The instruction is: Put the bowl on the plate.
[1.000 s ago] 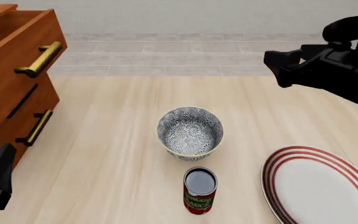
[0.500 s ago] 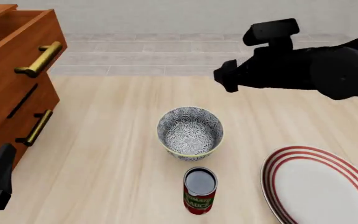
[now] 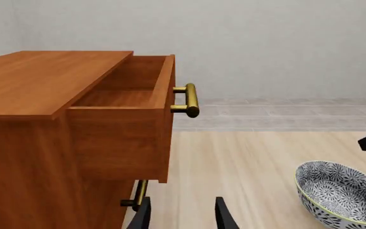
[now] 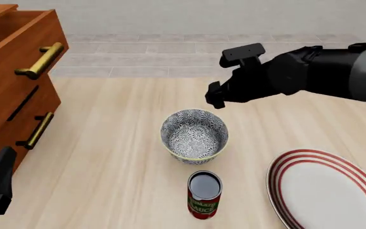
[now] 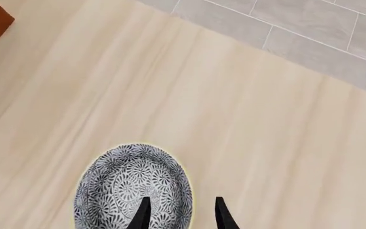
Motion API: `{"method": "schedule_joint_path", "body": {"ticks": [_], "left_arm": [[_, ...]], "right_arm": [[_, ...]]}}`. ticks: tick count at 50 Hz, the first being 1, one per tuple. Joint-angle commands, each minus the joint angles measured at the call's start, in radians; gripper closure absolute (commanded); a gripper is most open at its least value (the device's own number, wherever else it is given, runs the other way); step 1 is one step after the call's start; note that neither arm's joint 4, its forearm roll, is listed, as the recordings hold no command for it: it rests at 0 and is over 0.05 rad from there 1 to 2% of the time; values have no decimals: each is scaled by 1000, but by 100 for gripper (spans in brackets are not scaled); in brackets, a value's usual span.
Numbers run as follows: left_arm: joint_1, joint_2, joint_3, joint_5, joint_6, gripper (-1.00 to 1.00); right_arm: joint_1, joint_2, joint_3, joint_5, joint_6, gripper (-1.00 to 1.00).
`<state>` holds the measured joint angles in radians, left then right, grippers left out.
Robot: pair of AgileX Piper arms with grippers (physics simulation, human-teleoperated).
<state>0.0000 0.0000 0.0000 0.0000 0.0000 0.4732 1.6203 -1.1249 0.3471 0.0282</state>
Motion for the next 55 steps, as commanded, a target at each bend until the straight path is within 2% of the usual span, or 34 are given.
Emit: {"method": "schedule_joint_path", "body": {"ticks": [1, 21, 55], "left_arm": [[0, 0, 0, 0, 0, -100], [0, 0, 0, 0, 0, -100], [0, 0, 0, 0, 0, -100]], "right_arm": [[6, 94, -19, 10, -1, -100], [-22, 165, 24, -39, 17, -100], [-23, 254, 86, -118, 55, -100]]}}
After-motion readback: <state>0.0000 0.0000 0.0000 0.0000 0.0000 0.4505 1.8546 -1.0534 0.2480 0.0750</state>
